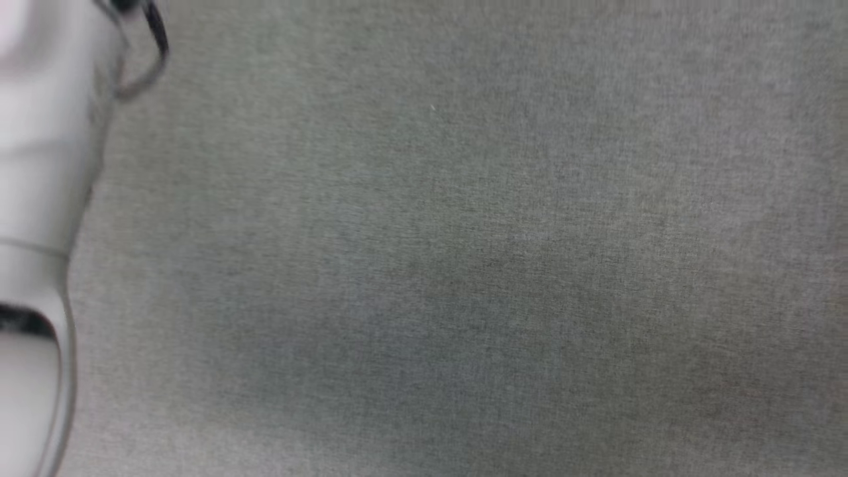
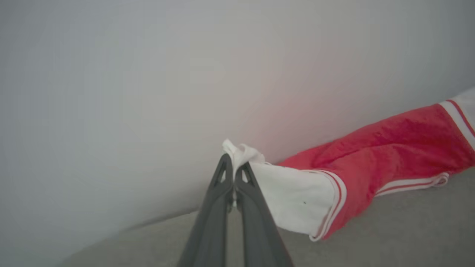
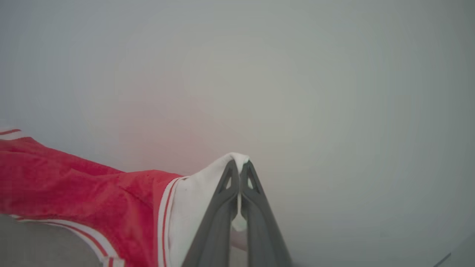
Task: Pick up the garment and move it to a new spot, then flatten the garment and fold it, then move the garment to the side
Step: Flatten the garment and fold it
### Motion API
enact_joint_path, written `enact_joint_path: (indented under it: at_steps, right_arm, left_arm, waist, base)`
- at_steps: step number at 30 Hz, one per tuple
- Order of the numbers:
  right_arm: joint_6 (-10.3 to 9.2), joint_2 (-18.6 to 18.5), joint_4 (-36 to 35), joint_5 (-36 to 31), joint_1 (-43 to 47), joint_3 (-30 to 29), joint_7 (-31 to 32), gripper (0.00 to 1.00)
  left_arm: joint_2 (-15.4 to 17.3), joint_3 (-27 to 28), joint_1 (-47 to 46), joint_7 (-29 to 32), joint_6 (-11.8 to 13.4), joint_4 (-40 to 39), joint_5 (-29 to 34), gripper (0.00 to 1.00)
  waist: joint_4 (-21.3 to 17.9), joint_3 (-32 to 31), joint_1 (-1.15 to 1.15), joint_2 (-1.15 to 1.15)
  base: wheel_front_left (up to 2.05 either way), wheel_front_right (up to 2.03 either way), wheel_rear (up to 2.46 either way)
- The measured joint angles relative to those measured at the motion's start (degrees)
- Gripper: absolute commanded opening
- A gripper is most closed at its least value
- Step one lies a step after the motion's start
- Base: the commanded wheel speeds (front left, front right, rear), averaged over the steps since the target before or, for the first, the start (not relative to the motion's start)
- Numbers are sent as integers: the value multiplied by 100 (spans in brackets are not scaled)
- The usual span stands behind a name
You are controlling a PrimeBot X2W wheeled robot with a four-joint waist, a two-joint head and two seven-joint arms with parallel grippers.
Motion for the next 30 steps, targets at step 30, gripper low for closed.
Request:
enact_joint_path:
  at_steps: [30]
  right_arm:
    - [0,-1770,-3177,2323,5743,-210,2928,0]
  left_arm:
    - [2847,-183,6130,1692,2175,-5389,-1288,0]
  waist:
    - [-460,-2867,0,0]
  base:
    - [0,0,0]
